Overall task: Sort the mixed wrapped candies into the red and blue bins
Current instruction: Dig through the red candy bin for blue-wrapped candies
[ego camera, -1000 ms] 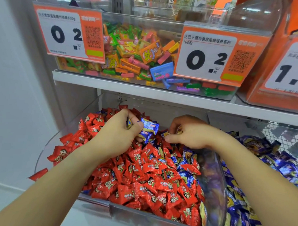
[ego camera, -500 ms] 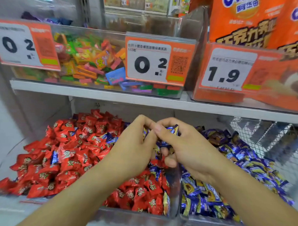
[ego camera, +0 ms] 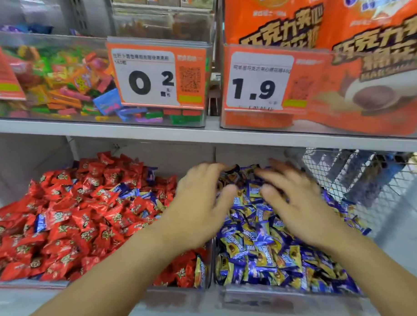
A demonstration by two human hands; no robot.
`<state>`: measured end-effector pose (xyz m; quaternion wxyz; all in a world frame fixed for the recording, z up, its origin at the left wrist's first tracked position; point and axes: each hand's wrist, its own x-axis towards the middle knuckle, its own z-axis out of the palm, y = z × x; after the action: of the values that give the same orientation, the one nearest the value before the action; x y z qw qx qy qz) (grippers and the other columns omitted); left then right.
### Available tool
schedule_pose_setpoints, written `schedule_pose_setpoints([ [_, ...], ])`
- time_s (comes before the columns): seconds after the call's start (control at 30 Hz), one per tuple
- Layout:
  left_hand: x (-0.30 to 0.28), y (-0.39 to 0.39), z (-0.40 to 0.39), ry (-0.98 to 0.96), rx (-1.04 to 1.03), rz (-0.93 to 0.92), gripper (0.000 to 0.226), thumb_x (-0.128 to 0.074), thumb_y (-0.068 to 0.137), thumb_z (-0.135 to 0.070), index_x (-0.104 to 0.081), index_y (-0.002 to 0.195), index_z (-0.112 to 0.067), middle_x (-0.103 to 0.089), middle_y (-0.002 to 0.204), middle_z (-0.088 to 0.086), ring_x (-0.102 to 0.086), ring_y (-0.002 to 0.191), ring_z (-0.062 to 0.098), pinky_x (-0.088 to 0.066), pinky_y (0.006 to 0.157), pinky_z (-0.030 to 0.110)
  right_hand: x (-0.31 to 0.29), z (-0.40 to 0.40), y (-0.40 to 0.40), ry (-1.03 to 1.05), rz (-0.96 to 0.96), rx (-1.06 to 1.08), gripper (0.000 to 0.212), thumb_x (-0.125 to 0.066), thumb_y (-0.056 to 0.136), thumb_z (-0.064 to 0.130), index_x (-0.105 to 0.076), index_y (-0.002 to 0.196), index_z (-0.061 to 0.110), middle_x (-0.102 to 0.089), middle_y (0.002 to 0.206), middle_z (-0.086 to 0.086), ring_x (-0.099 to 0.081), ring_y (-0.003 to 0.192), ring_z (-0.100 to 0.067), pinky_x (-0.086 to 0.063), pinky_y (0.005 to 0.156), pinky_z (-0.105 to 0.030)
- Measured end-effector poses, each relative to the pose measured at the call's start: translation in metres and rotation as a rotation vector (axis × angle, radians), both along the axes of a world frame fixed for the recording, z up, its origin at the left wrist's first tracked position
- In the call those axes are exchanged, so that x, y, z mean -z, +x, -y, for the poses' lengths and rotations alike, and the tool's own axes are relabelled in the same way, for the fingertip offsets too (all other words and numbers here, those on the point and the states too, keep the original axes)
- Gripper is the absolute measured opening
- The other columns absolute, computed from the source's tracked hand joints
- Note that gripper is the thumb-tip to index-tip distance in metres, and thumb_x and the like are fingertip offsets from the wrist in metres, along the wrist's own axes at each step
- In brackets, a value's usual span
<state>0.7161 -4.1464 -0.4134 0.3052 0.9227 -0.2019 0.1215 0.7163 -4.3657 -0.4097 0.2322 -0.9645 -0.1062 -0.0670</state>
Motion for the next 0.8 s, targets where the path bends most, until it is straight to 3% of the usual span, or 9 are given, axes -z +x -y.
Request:
schedule_pose_setpoints([
  [0.07, 0.012, 0.002, -0.025, 0.049, -0.058, 0.016, 0.059, -0.023, 0.093, -0.055, -0.046, 0.135, -0.021, -0.049, 0.129, -0.003, -0.04, 0.124, 0.017, -0.033, 0.108, 0.039, 0.01, -0.012, -0.006, -0.221, -0.132, -0.156, 0.063, -0.009, 0.091, 0.076, -0.022, 0.149, 0.058, -0.006, 0.164, 0.02, 0.006, 0.151, -0.01, 0.011, 0.12, -0.046],
  [0.13, 0.021, 0.004, -0.046, 0.282, -0.094, -0.034, 0.072, -0.011, 0.087, -0.059, -0.048, 0.136, -0.023, -0.048, 0.136, -0.002, -0.036, 0.132, 0.021, -0.029, 0.113, 0.043, 0.021, -0.023, -0.006, -0.412, -0.223, -0.213, 0.065, -0.005, 0.088, 0.076, -0.006, 0.151, 0.059, 0.014, 0.163, 0.022, 0.023, 0.15, -0.015, 0.02, 0.117, -0.053],
  [0.27, 0.031, 0.0, -0.072, 0.62, -0.143, -0.241, 0.097, 0.009, 0.068, -0.07, -0.031, 0.148, -0.035, -0.022, 0.16, -0.004, -0.004, 0.151, 0.025, -0.004, 0.122, 0.049, 0.024, -0.013, 0.018, -0.432, -0.224, -0.057, 0.059, -0.003, 0.091, 0.071, -0.002, 0.15, 0.06, 0.01, 0.165, 0.018, 0.016, 0.152, -0.018, 0.011, 0.119, -0.058],
  [0.4, 0.029, -0.006, -0.087, 0.668, -0.143, -0.258, 0.101, 0.011, 0.066, -0.075, -0.037, 0.146, -0.036, -0.032, 0.156, -0.009, -0.015, 0.149, 0.022, -0.005, 0.123, 0.043, 0.014, 0.006, 0.027, -0.517, -0.291, 0.15, 0.073, 0.0, 0.085, 0.074, -0.01, 0.154, 0.052, 0.005, 0.167, 0.012, 0.015, 0.153, -0.026, 0.008, 0.117, -0.064],
  [0.5, 0.027, -0.004, -0.103, 0.667, -0.125, -0.208, 0.091, 0.007, 0.075, -0.073, -0.053, 0.132, -0.035, -0.049, 0.139, -0.015, -0.042, 0.132, 0.016, -0.022, 0.117, 0.038, -0.01, -0.014, 0.012, -0.354, -0.065, 0.112, 0.072, -0.005, 0.092, 0.074, -0.031, 0.15, 0.042, -0.031, 0.159, -0.002, -0.019, 0.149, -0.033, -0.016, 0.118, -0.057],
  [0.57, 0.024, 0.0, -0.116, 0.644, -0.093, -0.229, 0.085, 0.002, 0.076, -0.073, -0.06, 0.122, -0.036, -0.055, 0.126, -0.017, -0.051, 0.119, 0.014, -0.03, 0.111, 0.035, -0.029, -0.049, -0.001, -0.097, 0.163, -0.073, 0.058, -0.025, 0.096, 0.064, -0.055, 0.133, 0.031, -0.058, 0.126, 0.001, -0.049, 0.122, -0.026, -0.037, 0.103, -0.038],
  [0.63, 0.02, 0.001, -0.126, 0.575, -0.07, -0.275, 0.081, -0.008, 0.075, -0.077, -0.063, 0.116, -0.035, -0.059, 0.119, -0.016, -0.054, 0.112, 0.012, -0.037, 0.106, 0.034, -0.04, -0.093, -0.006, -0.044, 0.255, -0.314, 0.031, -0.045, 0.097, 0.045, -0.065, 0.114, 0.027, -0.063, 0.106, 0.008, -0.056, 0.103, -0.015, -0.041, 0.09, -0.03],
  [0.7, 0.017, 0.0, -0.13, 0.515, -0.066, -0.281, 0.073, -0.02, 0.077, -0.078, -0.066, 0.112, -0.033, -0.06, 0.113, -0.013, -0.057, 0.108, 0.012, -0.043, 0.1, 0.034, -0.042, -0.13, 0.007, -0.155, 0.166, -0.453, 0.018, -0.055, 0.097, 0.031, -0.065, 0.111, 0.026, -0.065, 0.105, 0.005, -0.06, 0.1, -0.016, -0.047, 0.089, -0.033],
  [0.8, 0.014, -0.003, -0.132, 0.425, -0.086, -0.275, 0.048, -0.046, 0.088, -0.067, -0.071, 0.103, -0.029, -0.065, 0.1, -0.011, -0.062, 0.091, 0.01, -0.05, 0.086, 0.031, -0.035, -0.161, 0.048, -0.503, -0.123, -0.419, 0.035, -0.066, 0.092, 0.021, -0.059, 0.126, 0.018, -0.065, 0.119, -0.004, -0.061, 0.108, -0.025, -0.052, 0.09, -0.036],
])
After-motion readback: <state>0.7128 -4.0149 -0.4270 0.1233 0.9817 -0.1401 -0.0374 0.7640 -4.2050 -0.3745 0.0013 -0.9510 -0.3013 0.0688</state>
